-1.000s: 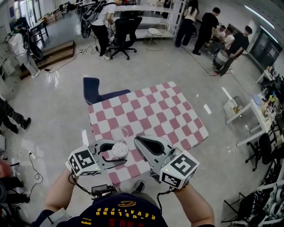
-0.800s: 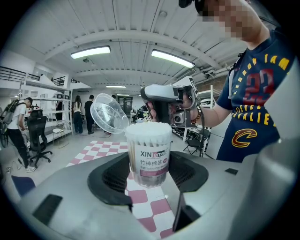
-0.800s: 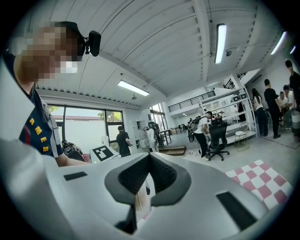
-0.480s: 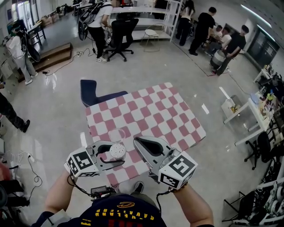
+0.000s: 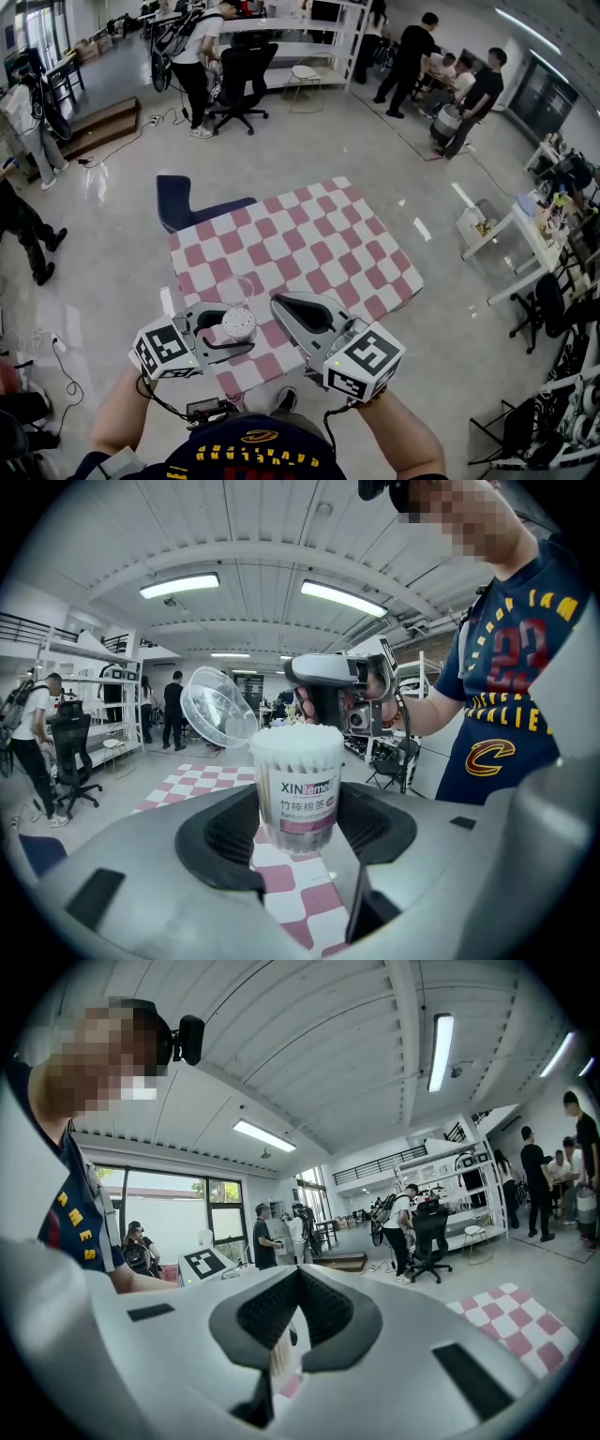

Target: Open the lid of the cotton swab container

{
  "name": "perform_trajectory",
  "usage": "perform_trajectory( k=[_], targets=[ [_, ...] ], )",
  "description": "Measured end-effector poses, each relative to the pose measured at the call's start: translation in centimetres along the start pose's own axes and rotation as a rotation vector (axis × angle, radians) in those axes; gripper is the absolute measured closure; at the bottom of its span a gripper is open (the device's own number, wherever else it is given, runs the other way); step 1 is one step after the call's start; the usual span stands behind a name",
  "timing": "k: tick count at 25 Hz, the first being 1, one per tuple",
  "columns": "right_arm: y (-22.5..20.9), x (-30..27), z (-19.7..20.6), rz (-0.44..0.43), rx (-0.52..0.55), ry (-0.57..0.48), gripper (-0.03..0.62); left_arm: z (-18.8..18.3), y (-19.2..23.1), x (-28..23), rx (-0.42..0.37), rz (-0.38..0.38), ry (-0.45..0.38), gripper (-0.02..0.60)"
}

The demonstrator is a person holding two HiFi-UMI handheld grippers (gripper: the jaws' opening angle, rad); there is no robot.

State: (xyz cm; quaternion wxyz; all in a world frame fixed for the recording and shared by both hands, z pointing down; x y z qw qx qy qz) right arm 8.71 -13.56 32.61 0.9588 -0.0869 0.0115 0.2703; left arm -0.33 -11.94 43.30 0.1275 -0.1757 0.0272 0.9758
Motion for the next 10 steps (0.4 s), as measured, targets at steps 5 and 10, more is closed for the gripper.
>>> perform_trajectory(
  k=[5,10],
  targets=[
    [-0.01,0.36,-0.04,0.006,0.001,-0.004,0.583,-0.38,-0.23,-0.28,-0.008,0.008,-0.005,0.324],
    [-0.49,1.01,0.13,0.012,0.002,-0.006,0.583,-0.38,-0.56,-0.95,-0.009,0.01,-0.002,0.323]
  ],
)
Point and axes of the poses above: the fingertips, and each gripper's own axes: x backward along the fingers, y to its left, z out of its underside, the point moved 3 cm from there along x, backward along the fingers, and after that the axes turned 5 degrees about -z, right-handed, at the moved point
